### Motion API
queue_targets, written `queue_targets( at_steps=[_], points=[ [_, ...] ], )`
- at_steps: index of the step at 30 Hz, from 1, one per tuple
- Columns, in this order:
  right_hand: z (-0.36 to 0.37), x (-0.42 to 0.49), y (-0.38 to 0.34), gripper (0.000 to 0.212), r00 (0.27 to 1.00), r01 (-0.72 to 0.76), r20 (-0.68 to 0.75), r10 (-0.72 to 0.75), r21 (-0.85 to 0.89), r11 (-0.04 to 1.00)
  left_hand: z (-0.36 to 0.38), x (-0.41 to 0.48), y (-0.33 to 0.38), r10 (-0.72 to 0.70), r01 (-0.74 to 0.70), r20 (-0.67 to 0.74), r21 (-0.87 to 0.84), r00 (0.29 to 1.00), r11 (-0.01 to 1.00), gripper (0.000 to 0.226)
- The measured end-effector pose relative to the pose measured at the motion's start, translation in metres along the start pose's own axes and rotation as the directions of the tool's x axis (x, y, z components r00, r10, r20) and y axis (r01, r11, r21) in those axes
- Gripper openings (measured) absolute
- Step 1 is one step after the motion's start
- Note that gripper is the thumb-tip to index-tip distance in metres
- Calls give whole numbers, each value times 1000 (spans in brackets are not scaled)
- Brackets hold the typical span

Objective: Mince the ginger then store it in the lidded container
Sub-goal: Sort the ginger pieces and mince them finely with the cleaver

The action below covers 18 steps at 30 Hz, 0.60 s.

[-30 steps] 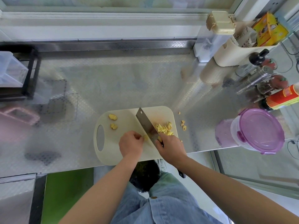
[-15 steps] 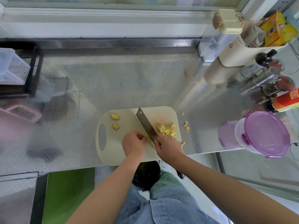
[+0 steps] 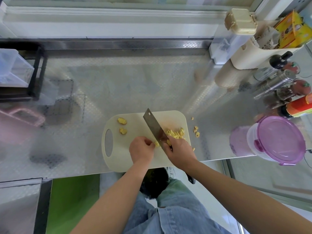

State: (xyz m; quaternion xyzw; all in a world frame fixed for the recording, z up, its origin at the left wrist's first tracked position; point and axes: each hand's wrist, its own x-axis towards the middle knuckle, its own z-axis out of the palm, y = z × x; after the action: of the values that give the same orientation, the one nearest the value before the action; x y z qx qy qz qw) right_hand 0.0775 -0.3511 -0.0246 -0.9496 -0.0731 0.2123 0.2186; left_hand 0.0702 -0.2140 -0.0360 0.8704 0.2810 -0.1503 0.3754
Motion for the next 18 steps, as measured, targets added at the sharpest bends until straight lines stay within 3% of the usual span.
queue_targets(
  at_steps=[12,18],
  points=[
    [11,-2,-11,19,998,-51,18,53,-103,993,0,-1,1,-26,26,5,-34,1000,999,9],
    [8,7,-11,19,996,-89,-28,89,2,996,0,-1,0,-19,19,-4,-31,1000,999,7]
  ],
)
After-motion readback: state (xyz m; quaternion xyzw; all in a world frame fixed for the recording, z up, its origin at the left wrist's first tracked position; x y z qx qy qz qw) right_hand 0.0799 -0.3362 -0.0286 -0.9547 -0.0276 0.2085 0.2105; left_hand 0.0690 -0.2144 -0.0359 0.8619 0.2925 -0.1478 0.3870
